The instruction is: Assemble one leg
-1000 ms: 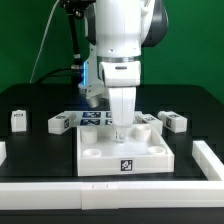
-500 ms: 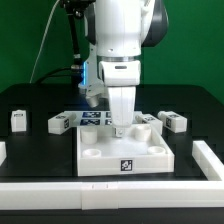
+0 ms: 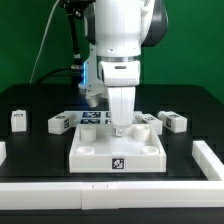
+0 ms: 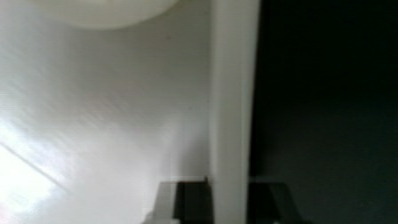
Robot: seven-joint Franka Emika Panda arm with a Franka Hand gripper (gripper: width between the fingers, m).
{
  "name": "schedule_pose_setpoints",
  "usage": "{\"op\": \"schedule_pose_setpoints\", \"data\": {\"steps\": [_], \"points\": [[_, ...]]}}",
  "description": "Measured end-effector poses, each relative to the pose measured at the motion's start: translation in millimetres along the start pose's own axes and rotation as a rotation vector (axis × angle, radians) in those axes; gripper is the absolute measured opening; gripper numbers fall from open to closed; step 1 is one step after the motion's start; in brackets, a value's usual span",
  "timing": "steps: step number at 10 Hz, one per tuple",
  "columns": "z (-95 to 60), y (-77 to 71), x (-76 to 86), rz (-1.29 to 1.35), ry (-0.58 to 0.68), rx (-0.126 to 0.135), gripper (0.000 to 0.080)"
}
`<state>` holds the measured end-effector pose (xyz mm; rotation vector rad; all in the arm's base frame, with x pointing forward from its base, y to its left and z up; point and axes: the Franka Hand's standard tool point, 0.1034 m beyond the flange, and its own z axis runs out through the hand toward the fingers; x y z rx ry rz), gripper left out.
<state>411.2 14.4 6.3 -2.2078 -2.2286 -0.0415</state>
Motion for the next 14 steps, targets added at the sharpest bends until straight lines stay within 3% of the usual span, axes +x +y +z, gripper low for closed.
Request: {"op": "schedule_pose_setpoints", "data": {"steps": [3,9,14], "points": [[-0.1,5.7,-0.4,-0.001,-0.003,0.005,0.0058],[0.7,59.0,29.6,-0.027,0.002,0.007,0.0058],[1.6,64.5,59.8,-0.018,0.011,0.000,0.0058]]}}
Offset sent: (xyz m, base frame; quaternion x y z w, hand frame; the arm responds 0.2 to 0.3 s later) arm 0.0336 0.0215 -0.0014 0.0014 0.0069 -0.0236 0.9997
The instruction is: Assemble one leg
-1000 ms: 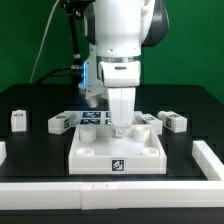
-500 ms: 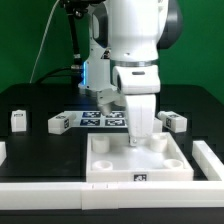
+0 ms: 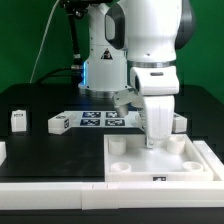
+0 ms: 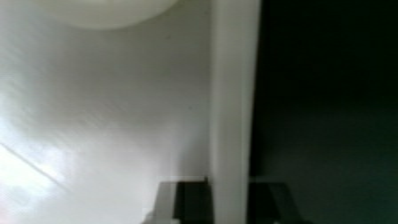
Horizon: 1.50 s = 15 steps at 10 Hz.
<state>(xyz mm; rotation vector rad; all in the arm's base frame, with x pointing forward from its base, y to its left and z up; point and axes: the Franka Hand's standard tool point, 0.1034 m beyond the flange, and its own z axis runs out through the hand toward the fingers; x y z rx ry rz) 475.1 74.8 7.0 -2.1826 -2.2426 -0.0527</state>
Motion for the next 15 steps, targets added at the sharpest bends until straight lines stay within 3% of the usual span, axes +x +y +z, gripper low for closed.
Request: {"op": "schedule_pose_setpoints", "data": {"steps": [4,6,7,8,9,13,15], "points": [[0.1,0.3,-0.5,-0.007,0.000,0.002,0.0058],[0.2,0.2,-1.0,-0.006,-0.001,0.002,0.0376],[0.3,0.2,-1.2,-0.006,-0.001,0.002,0.0376],[0.3,0.1,-1.3,-0.006,-0.001,0.002,0.0556],[0.3,0.1,-1.4,-0.006,-0.001,0.002,0.0620],[-0.5,-0.4,-1.7,0.004,-0.002,0.002,0.0648],[-17.1,-7.7,-2.0,0.081,-0.008,-0.013,0.0649]]}}
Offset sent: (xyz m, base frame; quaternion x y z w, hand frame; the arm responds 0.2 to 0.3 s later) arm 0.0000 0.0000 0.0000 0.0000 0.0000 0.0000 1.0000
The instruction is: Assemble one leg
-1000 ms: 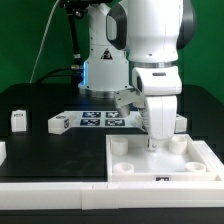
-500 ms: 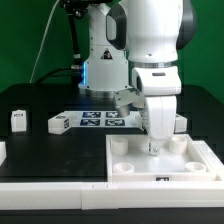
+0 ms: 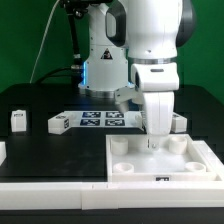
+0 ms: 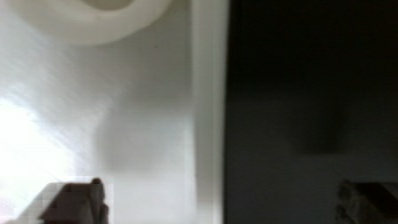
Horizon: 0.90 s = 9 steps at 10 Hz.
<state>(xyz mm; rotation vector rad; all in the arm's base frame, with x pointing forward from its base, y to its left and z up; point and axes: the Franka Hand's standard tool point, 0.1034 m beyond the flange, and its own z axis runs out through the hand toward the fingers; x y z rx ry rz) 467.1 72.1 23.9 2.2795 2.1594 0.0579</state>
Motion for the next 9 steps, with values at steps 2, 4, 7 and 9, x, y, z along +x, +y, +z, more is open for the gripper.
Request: {"op": "schedule_pose_setpoints", "data": {"steps": [2,4,7,9], "points": [[-23.3,-13.6,1.5,0.073,-0.007,-0.020,0.0649],[-26.4,-17.9,3.3,0.121,-0.009,-0.022,0.0649],[-24.6,-18.7,3.9,0.321,-0.001,-0.016,0.0649],[-20.7,-34.0,13.1,0.644,0.014,-0.012,0.0649]]}}
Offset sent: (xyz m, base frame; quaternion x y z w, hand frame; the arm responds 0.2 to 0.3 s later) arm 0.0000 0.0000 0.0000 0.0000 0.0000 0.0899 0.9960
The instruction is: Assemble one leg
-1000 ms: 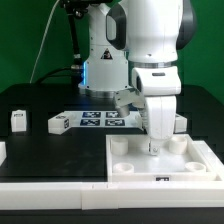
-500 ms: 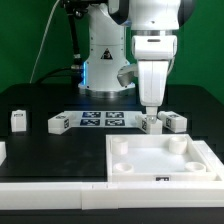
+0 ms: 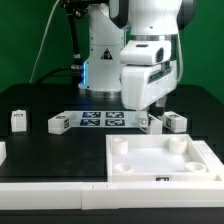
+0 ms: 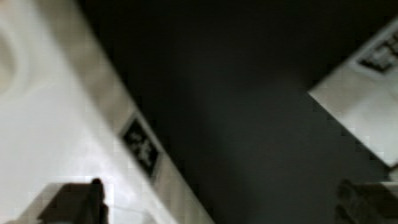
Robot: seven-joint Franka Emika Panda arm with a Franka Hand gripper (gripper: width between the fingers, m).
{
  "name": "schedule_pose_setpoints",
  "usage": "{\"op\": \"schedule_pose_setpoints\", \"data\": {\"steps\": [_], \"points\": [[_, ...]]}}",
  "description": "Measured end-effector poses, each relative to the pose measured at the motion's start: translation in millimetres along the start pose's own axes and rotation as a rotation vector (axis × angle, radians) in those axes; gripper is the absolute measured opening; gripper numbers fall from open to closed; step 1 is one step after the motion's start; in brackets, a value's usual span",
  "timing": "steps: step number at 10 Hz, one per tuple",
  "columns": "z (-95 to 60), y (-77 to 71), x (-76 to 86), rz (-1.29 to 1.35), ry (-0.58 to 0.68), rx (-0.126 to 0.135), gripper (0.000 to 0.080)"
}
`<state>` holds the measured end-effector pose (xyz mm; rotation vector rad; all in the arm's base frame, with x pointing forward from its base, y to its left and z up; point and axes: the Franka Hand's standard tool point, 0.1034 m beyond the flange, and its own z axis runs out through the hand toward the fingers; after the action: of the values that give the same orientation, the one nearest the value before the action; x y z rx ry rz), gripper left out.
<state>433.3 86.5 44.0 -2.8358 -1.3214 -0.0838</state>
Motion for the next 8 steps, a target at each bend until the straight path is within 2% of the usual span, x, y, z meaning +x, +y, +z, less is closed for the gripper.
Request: {"op": "schedule_pose_setpoints", "data": {"steps": [2,4,6,8], "points": [[2.8,-28.1,6.5,0.273,-0.011,0.017,0.0649],[3.6,-52.1,19.3,0.312,-0.014,0.024,0.0649],[2.6,-64.6,27.6,0.308,-0.013,0.025,0.0649],[3.4,-65.3,25.9,0.301,-0.047,0.036,0.0649]]}}
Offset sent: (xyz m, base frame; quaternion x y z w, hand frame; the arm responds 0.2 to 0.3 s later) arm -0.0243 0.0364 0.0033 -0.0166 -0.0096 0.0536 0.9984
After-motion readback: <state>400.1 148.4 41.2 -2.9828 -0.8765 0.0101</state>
